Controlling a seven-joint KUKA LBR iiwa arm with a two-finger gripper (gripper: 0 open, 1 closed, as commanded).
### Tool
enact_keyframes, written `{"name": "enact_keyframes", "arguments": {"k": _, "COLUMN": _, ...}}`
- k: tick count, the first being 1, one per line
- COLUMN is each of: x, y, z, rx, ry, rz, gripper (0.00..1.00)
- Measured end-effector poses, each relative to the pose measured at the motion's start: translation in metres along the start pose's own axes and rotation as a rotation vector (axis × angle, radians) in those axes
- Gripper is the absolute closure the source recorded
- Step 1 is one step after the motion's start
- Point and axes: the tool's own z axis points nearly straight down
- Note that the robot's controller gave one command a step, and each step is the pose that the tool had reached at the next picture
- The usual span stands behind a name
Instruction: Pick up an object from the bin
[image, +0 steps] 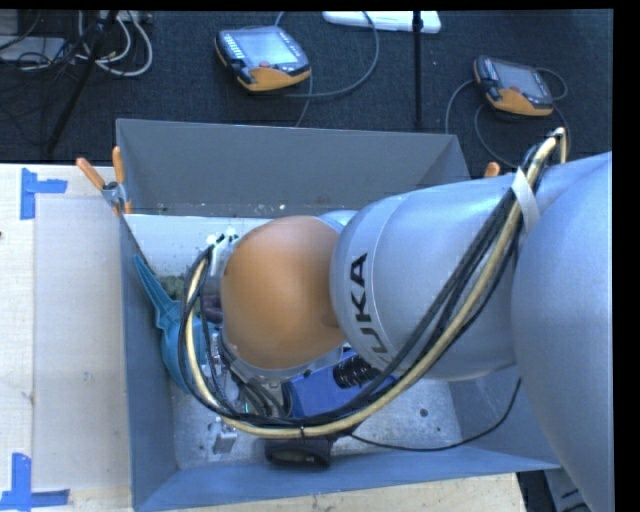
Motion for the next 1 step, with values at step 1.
{"name": "enact_keyframes", "arguments": {"k": 1, "x": -0.0024, "y": -0.0015, "z": -0.0043, "rx": -0.002, "ry": -0.007, "rz": 0.006, "gripper": 0.0}}
